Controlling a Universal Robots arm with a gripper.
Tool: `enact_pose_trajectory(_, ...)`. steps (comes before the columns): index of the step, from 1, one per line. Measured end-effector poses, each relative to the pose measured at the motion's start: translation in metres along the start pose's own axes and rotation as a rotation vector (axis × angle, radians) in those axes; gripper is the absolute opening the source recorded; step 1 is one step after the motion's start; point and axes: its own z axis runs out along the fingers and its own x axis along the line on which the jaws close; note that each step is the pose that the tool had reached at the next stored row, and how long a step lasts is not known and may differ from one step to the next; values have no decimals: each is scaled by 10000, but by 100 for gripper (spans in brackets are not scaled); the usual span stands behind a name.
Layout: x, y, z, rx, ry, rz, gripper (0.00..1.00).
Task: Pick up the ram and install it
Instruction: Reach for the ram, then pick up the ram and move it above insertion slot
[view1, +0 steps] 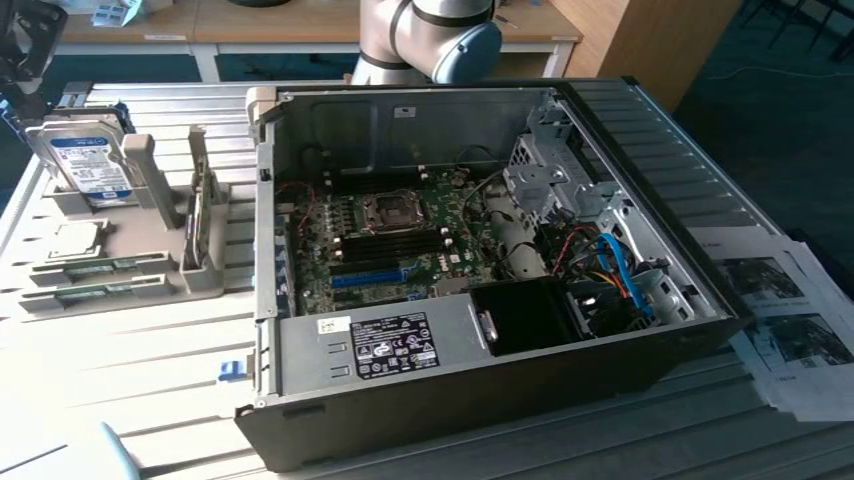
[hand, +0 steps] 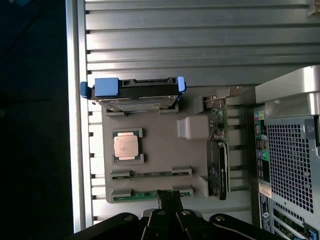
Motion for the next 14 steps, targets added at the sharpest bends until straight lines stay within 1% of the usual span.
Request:
enact_pose_trajectory(7, 0, 1, 1, 1, 1, 1, 10)
enact_pose_trajectory(14, 1, -1, 33, 0, 0, 2, 10)
